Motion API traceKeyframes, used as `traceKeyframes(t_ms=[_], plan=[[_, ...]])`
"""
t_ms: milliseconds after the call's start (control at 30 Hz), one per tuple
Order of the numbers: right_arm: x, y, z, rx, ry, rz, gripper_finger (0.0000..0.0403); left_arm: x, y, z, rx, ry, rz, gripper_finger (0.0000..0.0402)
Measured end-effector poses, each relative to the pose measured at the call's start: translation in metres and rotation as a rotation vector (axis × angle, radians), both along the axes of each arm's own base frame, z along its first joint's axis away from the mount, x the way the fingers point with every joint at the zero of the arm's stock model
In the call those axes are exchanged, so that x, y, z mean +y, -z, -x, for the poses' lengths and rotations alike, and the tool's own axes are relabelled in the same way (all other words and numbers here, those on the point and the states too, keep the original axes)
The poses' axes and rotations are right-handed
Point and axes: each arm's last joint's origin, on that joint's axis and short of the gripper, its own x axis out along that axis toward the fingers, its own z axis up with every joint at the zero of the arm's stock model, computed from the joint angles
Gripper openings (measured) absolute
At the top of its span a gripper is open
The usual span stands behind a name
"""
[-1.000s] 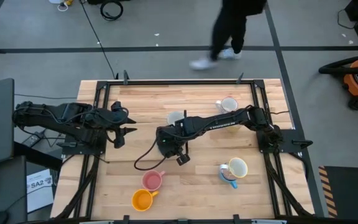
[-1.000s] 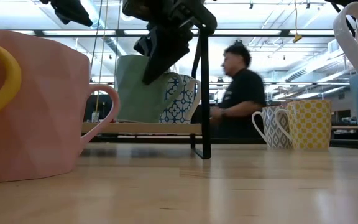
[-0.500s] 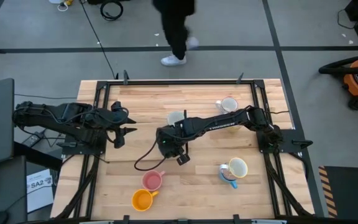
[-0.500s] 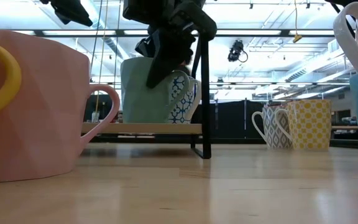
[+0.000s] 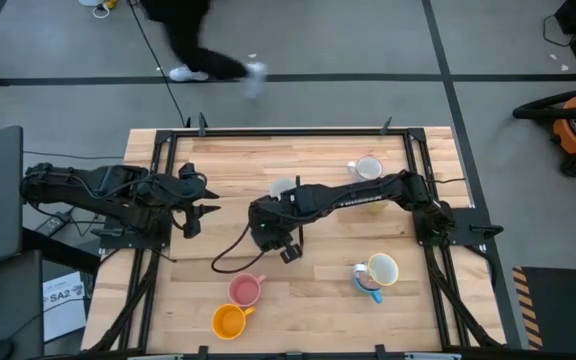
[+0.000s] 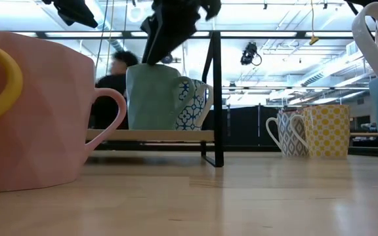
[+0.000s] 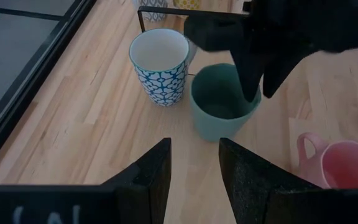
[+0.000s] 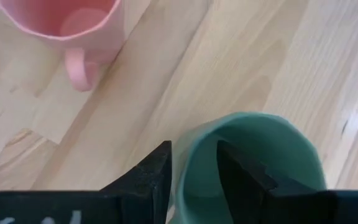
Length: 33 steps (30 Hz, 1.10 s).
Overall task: Place coffee mugs
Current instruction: Put the green mug on the shelf
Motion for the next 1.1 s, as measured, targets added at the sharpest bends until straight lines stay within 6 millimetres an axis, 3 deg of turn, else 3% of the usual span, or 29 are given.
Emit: traceKeyframes(t_ms=[333, 600, 767, 1100], plan=[[-0.003, -0.069, 0.024, 0.016, 0.044, -0.024, 0.0133, -0.002, 0.005, -0.009, 0.027, -0.019, 0.035, 0.0141], [-0.005, -0.114, 0.08, -0.001, 0.099, -0.055, 0.0132, -0.006, 0.024, -0.034, 0.146, -0.024, 0.023, 0.0141], [0.001, -0.122, 0.108, -0.026, 0.116, -0.078, 0.0132, -0.009, 0.041, -0.055, 0.226, -0.026, 0.009, 0.0141], [-0.002, -0.093, 0.156, -0.127, 0.261, -0.039, 0.0132, -0.014, 0.072, -0.093, 0.291, -0.047, -0.022, 0.0141]])
